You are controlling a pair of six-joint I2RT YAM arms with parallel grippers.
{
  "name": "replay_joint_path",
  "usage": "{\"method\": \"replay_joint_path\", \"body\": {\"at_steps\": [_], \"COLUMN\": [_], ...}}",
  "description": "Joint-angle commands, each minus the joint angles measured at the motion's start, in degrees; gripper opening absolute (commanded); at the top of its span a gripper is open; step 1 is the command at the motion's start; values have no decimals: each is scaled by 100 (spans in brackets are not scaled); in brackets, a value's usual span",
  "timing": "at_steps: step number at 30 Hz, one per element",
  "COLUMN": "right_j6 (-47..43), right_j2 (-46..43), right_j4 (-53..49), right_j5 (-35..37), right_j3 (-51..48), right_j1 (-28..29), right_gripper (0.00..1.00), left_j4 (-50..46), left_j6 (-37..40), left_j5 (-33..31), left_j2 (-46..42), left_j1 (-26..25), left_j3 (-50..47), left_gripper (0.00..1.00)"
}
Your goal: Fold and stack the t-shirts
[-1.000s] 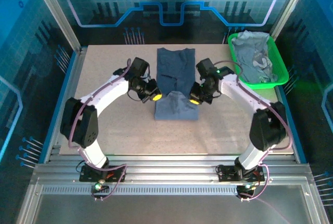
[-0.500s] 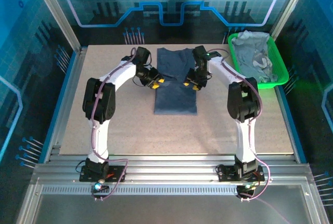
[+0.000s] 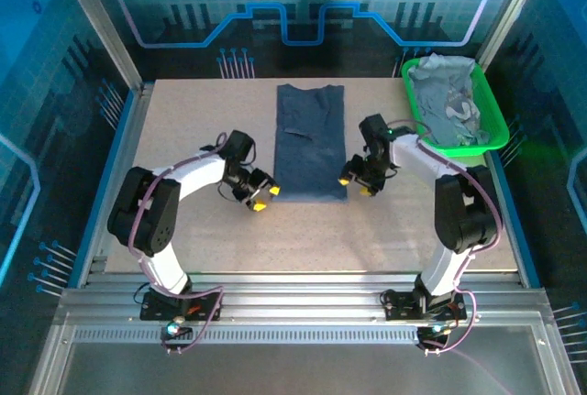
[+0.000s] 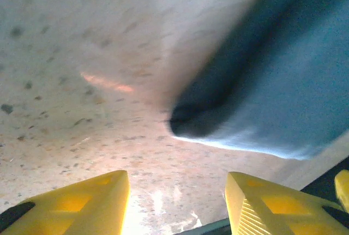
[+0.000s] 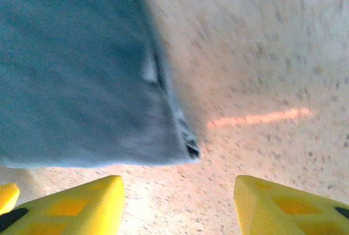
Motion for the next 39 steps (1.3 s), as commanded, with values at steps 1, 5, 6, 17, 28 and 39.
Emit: {"method": "replay_joint_path", "body": {"at_steps": [1,5,6,17,28,39], "right_j6": [352,542,567,760,381,74], "right_j2": [13,268,332,842,517,-840], "right_j4": [700,889,900,751,186,-796], "right_j5": [-500,-697,-717,-675,-70,-493], "right_j3": [-373,-503,-497,-210,23,-660], "right_j1": [36,35,48,210,328,1062], "right_gripper": [57,56,55,35,0,0], "left_j4": [1043,1356,1393,1601,620,-584], "left_j6": [-819,-1006,-1022,-1003,-380,303], "left_j5": [344,284,285,335,102,454], "left_j2": [58,226,251,934,382,-1358], "left_j1": [-58,-86,-90,-155,-222,-565], "left_j3": [-192,-156,-146,253,277,-820], "left_gripper": [53,53,53,22,0,0]}}
